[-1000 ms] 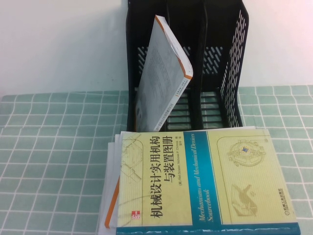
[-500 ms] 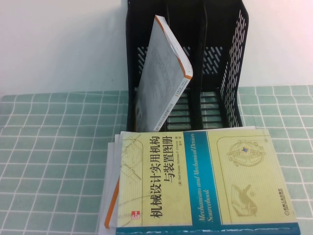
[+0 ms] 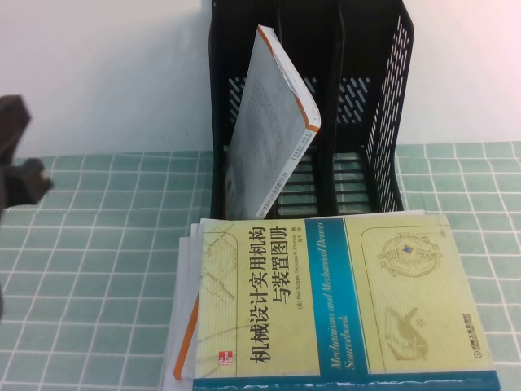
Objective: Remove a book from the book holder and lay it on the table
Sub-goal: Hold the bookshelf
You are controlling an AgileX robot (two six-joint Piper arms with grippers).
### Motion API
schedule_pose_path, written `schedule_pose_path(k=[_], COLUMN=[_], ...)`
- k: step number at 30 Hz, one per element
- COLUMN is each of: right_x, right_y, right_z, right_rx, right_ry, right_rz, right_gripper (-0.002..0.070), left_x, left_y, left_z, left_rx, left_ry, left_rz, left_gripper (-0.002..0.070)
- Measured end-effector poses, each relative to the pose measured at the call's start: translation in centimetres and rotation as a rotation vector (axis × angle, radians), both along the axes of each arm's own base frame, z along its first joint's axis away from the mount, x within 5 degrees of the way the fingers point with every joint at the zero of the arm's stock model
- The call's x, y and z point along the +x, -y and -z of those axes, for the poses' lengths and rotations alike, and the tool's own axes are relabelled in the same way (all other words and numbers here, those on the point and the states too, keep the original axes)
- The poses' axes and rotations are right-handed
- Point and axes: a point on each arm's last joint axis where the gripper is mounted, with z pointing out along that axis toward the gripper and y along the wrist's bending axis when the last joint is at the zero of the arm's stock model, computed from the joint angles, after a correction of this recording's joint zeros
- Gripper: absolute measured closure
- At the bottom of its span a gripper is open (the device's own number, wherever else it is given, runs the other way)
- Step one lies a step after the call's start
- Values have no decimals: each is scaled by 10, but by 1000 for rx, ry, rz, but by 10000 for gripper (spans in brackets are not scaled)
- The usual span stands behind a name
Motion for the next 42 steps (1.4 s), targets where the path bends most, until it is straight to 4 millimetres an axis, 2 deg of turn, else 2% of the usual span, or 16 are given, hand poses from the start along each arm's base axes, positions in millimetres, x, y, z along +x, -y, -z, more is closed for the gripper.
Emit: schedule_pose_path(k=[4, 10, 14, 18, 23, 26, 31, 33, 36, 42], right_x=[14, 33, 41, 54, 72, 86, 110, 118, 130, 150], right_y=[-22, -37, -53, -77, -114, -132, -146, -148, -150, -161], right_z=[10, 30, 27, 21, 15, 20, 40, 50, 66, 86], right_rx=[-3, 38, 50, 7, -11, 1, 142, 205, 287, 397], right_ry=[-40, -141, -155, -221, -271, -279, -302, -316, -310, -301], right_rz=[-214, -333, -396, -416, -436, -446, -415, -382, -343, -324], right_gripper=[678, 678, 678, 678, 669, 601, 360, 295, 253, 239], left_x=[10, 26, 37, 42, 42, 39, 35, 34, 34, 34], left_y=[21, 52, 62, 66, 68, 69, 70, 71, 71, 71], left_z=[6, 27, 37, 39, 41, 44, 50, 50, 51, 51], left_rx=[20, 79, 106, 106, -31, -105, -127, -126, -127, -120], left_ry=[-39, -175, -232, -264, -357, -438, -522, -532, -539, -538], left_rz=[94, 203, 224, 227, 207, 203, 209, 210, 211, 214], left_gripper=[678, 678, 678, 677, 678, 678, 678, 678, 678, 677])
